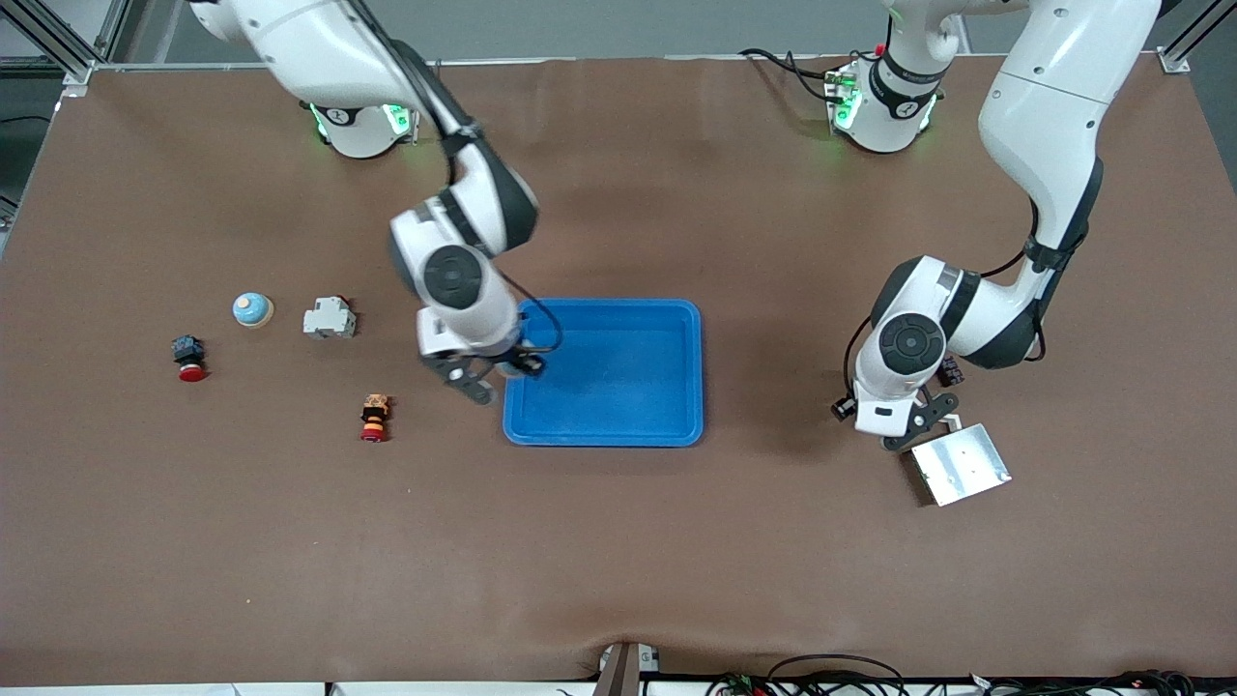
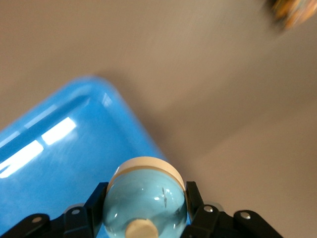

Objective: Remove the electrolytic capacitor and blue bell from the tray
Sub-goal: 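Place the capacitor by the bracket while the right gripper places the bell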

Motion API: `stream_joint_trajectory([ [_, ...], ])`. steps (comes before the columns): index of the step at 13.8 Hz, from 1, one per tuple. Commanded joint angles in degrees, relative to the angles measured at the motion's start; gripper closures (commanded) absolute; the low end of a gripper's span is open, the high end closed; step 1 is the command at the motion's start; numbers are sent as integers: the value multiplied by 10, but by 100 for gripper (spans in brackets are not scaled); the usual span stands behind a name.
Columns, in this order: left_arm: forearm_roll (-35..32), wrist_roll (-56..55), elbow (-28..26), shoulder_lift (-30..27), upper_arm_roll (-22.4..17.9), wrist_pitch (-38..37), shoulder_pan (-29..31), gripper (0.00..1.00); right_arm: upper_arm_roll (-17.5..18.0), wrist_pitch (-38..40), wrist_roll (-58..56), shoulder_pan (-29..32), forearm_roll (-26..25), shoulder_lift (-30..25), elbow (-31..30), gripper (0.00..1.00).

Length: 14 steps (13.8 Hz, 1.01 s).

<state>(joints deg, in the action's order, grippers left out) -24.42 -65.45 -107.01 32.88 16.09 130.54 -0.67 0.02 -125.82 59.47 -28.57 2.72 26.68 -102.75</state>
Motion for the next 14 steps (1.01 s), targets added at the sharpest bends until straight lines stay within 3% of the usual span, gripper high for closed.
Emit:
stream_joint_trajectory([
  [1,-5,-6,39,-18,9,-18,0,0,11,-12,-176,108,-2,-70,-99,100],
  [7,-5,2,141,-19,29,-59,-2,0,10,-83,-555,325,-7,-88,-168,100],
  [10,-8,12,156,-36,49,-66,7,0,10,-150,-650,380,-7,-52,-183,100],
  [14,-1,108,163,-74,48,-85,10,0,11,-168,-695,416,-7,-22,-185,100],
])
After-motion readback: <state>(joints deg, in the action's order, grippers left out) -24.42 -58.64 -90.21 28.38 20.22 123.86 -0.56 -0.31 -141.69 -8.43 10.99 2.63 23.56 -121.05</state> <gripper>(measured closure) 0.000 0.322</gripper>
